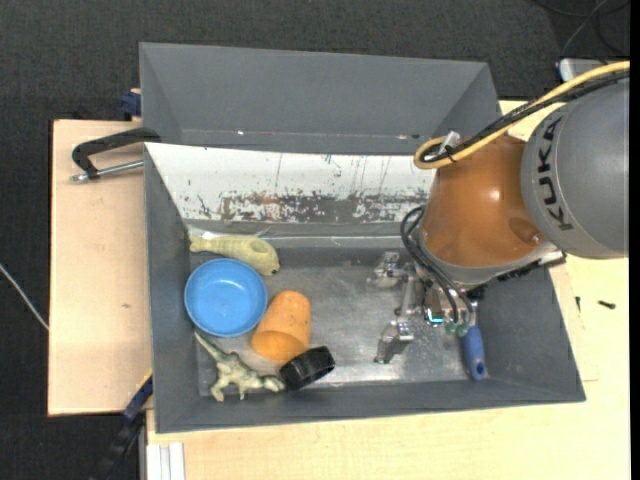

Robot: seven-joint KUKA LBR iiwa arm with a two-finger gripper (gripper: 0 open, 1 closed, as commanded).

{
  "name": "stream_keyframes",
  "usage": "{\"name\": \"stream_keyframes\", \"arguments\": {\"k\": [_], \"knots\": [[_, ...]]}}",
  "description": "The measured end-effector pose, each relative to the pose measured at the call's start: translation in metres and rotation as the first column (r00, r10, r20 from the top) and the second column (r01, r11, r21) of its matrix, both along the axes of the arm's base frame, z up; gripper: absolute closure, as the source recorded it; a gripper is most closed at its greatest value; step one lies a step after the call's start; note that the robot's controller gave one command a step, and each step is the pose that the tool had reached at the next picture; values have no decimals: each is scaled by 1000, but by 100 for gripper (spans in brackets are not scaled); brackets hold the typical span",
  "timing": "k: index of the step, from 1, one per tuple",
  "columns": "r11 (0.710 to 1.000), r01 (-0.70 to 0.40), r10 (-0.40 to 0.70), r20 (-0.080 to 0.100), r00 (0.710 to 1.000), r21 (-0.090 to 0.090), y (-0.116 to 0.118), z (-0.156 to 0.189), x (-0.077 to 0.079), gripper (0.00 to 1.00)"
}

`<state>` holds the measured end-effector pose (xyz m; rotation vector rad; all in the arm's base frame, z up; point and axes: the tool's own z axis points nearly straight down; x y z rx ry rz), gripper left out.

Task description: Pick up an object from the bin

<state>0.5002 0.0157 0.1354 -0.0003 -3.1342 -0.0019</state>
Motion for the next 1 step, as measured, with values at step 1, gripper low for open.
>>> {"name": "stream_keyframes", "arguments": {"k": [1], "knots": [[1000,20,-20,15,1000,-6,-126,18,8,0]]}}
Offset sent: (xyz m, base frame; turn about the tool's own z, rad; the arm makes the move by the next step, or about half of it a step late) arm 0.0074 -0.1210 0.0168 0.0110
